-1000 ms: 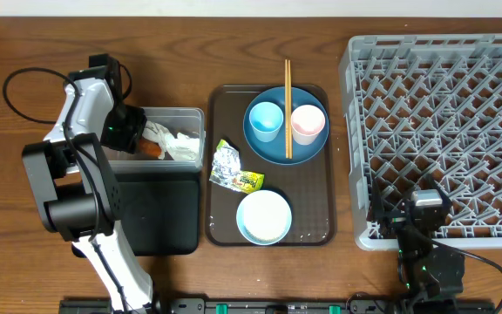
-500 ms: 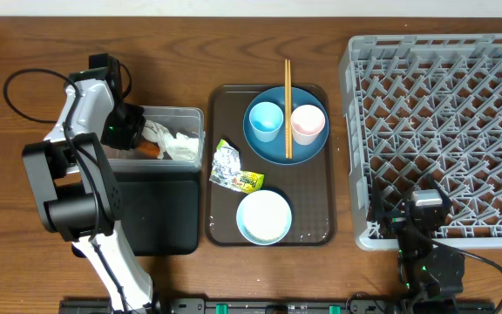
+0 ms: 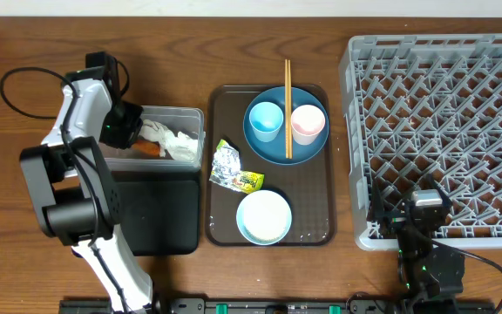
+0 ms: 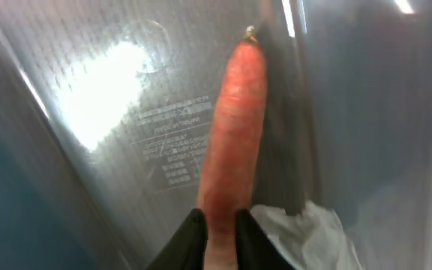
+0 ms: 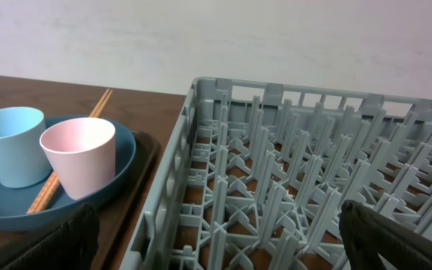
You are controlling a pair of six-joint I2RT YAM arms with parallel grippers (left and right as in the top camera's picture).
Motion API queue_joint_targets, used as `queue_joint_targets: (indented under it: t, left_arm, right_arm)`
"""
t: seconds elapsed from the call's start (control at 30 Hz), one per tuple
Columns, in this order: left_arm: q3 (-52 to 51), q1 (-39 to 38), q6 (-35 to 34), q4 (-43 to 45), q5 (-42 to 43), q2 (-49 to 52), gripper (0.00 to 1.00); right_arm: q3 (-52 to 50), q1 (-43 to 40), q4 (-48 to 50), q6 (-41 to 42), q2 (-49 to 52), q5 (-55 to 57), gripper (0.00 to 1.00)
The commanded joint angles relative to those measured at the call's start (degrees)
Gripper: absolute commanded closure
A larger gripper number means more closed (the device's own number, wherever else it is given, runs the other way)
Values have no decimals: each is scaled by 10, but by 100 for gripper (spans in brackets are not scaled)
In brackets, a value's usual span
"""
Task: Sort waste into correct bins and load items into the dishwasher rack
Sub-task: 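Lift the orange carrot out of the clear bin with the left gripper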
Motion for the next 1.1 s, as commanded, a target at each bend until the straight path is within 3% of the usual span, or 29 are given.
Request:
queue_joint_targets:
  t: [0.0, 0.83, 1.07]
  left_arm:
    - [0, 0, 25, -5, -10, -25, 70]
    - [-96, 2, 29, 97, -16, -17, 60]
    - [-96, 1, 29, 101, -16, -17, 74]
  right_arm:
    - [-1, -3, -2, -3, -1, 4, 1]
    - [-1, -3, -2, -3, -1, 4, 1]
    - [-1, -3, -2, -3, -1, 4, 1]
